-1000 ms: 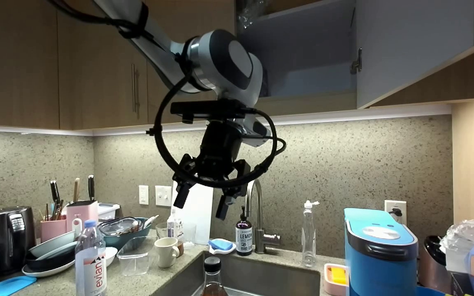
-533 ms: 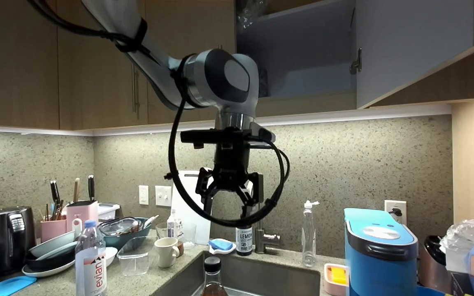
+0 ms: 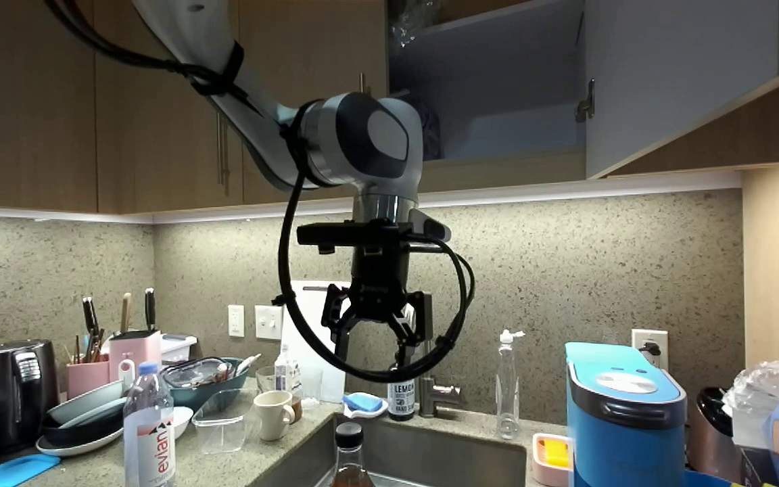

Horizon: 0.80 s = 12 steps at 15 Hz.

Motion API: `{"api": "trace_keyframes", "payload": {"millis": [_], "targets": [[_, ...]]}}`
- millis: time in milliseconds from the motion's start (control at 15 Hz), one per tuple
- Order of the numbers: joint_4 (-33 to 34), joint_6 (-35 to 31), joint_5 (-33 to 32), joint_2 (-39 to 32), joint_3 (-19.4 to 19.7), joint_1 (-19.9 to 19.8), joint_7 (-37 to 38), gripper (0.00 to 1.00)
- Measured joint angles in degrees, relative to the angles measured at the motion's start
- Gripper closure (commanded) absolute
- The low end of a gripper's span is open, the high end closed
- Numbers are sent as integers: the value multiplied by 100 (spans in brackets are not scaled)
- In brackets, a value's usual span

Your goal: Put the bottle in the top cabinet

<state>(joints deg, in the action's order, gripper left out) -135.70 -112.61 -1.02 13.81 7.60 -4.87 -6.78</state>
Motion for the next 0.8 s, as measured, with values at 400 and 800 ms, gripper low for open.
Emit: {"api": "trace_keyframes", "payload": {"millis": [400,800], "targets": [[12,-152,-17,-632,-429,292,0,0],[253,-153,-312,-1192,-637,384,331,0]]}}
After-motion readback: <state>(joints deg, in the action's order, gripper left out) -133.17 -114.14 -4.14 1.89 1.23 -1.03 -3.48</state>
